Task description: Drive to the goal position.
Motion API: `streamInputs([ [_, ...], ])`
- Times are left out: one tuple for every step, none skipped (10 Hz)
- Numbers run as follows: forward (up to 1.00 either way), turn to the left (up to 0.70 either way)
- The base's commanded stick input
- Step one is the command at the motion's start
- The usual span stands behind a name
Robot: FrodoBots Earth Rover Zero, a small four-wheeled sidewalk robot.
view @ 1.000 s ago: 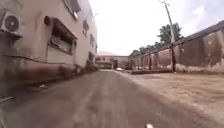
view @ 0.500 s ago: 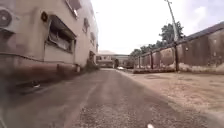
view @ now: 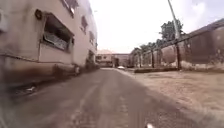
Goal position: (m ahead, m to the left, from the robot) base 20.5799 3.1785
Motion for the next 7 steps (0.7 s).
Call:
streamInputs([
  [0.7,0.0],
  [0.7,0.0],
  [0.7,0.0],
  [0.7,0.0],
  [0.7,0.0],
  [0.7,0.0],
  [0.7,0.0],
])
